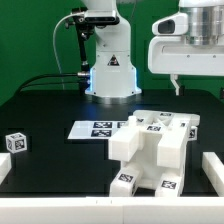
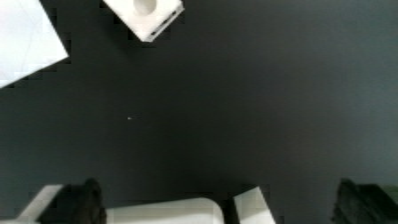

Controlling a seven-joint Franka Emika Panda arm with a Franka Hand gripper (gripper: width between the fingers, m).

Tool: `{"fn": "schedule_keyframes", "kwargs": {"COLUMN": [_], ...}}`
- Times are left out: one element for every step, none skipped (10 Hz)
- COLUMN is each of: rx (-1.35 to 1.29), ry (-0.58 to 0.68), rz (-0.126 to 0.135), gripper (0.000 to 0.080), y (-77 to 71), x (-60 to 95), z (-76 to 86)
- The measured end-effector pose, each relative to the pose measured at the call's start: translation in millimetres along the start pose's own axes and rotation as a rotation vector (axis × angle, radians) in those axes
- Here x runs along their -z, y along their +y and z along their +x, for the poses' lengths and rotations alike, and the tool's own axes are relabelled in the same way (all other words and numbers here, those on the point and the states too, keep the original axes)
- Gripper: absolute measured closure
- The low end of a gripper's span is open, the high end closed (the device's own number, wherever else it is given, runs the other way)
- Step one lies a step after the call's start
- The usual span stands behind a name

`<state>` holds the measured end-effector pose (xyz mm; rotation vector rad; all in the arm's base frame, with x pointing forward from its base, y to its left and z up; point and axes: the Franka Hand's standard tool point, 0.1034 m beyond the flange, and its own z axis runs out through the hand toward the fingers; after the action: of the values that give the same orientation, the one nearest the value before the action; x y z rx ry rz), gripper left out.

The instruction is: Assemble chair

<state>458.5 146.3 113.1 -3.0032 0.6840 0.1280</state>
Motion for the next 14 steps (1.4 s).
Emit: {"fn": "schedule_keyframes", "kwargs": {"rx": [-0.002, -0.011, -0.057, -0.073, -0.073, -0.074, -0.068, -0.07, -0.069, -0.065, -0.061, -0.058, -0.059, -0.059], "ry": [0.0, -0.001, -0.001, -0.006, -0.013, -0.006, -0.007, -0.007, -0.008, 0.018, 0.029, 0.031, 0.031, 0.031], "rz": [-0.001, 0.005, 0.034, 0.036, 0.025, 0.02, 0.02, 0.02, 0.017, 0.021, 0.018, 0.015, 0.017, 0.017], "gripper": [0.0151, 0.0151, 0.0151, 0.0151, 0.0151, 0.0151, 0.0151, 0.0151, 0.0151, 0.0151, 0.0151, 0.0151, 0.0151, 0.0151], "y": [0.9, 1.1, 5.6, 12.3, 13.4, 10.8, 10.5, 11.0, 11.5, 14.1, 20.6, 23.4, 22.3, 22.3], "x": [-0.5, -1.3, -7.7, -20.8, -28.4, -35.1, -34.5, -34.8, -37.0, -45.3, -56.9, -62.7, -61.6, -61.7], "z": [0.6, 0.4, -1.7, -15.7, -27.7, -37.8, -37.0, -36.7, -37.6, -37.9, -41.9, -43.9, -43.0, -42.9]}}
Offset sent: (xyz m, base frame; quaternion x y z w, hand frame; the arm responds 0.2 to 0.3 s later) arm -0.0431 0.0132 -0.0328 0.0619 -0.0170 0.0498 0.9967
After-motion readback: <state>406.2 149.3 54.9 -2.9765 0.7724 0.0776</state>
